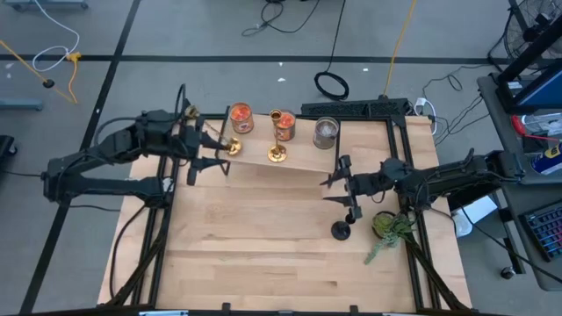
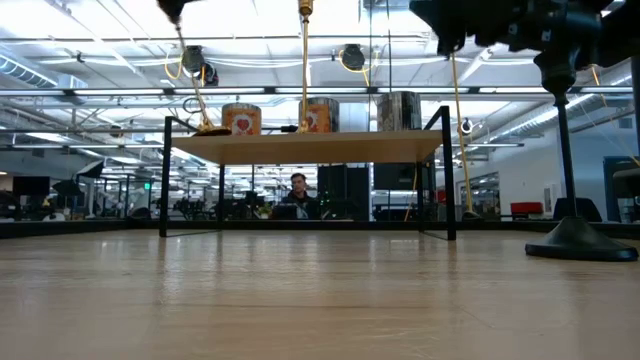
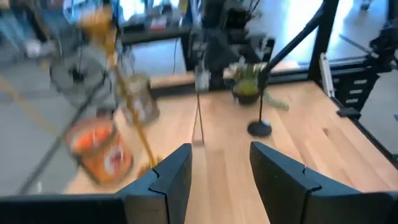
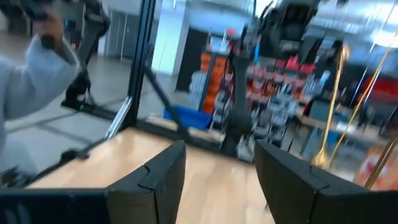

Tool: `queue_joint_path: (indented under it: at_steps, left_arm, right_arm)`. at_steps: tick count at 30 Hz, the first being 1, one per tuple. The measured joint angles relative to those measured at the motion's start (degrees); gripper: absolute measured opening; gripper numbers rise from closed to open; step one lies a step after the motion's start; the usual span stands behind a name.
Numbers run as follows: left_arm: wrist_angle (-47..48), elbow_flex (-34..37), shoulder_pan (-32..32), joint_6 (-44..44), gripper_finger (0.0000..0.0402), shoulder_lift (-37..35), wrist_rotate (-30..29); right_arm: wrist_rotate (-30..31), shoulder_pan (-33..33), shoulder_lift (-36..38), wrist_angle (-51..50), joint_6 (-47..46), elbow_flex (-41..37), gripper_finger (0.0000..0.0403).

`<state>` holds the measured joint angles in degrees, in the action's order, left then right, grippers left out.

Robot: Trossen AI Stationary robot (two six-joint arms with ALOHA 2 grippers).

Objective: Pick & Place candle stick holders
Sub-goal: Put the black candle holder on the shelf

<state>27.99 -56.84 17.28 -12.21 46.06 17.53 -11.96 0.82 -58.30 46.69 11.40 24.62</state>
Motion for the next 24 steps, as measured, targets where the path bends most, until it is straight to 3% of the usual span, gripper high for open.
queue_joint_path:
  at_steps: [5,13,16,24]
  left_arm:
    - [-6.01,0.0,-1.12,-0.87,0.017,2.01,0.1]
    - [-6.13,0.0,-1.32,-0.63,0.017,4.76,-0.35]
    - [-3.97,0.0,-1.34,0.73,0.017,4.95,-5.7]
    - [5.0,0.0,-1.29,2.61,0.017,4.95,-27.23]
  right_arm:
    - [0.12,0.0,0.01,3.27,2.15,0.07,0.0185]
    - [-0.07,0.02,-0.02,1.5,-0.59,0.02,0.0185]
    - [-0.07,0.02,0.04,1.91,-2.9,0.02,0.0185]
    - [-0.08,0.02,0.02,1.43,-3.05,0.02,0.0185]
